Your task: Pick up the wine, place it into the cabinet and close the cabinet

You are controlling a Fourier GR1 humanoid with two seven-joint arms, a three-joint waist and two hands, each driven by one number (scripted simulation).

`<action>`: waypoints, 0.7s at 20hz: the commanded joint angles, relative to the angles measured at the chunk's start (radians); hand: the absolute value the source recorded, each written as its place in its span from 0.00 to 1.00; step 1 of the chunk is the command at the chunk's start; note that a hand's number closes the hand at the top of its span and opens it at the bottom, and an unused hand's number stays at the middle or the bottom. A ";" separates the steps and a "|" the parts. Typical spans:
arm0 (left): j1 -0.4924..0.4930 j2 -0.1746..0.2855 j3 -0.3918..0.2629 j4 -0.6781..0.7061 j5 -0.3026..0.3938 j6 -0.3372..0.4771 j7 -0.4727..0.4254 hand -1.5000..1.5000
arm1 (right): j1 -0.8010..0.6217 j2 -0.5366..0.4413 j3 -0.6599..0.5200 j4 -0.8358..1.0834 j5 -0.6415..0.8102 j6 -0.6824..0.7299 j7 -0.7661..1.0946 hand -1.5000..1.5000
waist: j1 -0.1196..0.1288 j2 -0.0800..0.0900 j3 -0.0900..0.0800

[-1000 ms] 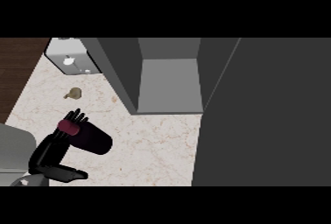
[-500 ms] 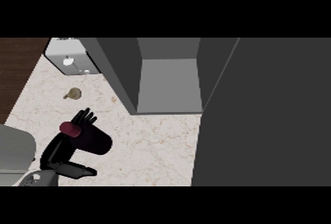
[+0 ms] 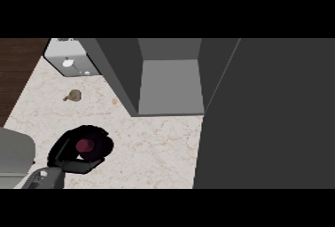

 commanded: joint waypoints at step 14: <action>0.052 -0.028 0.132 0.004 0.095 0.293 0.042 1.00 | 0.011 0.005 -0.050 -0.034 -0.050 0.014 -0.016 0.00 | 0.025 0.001 0.001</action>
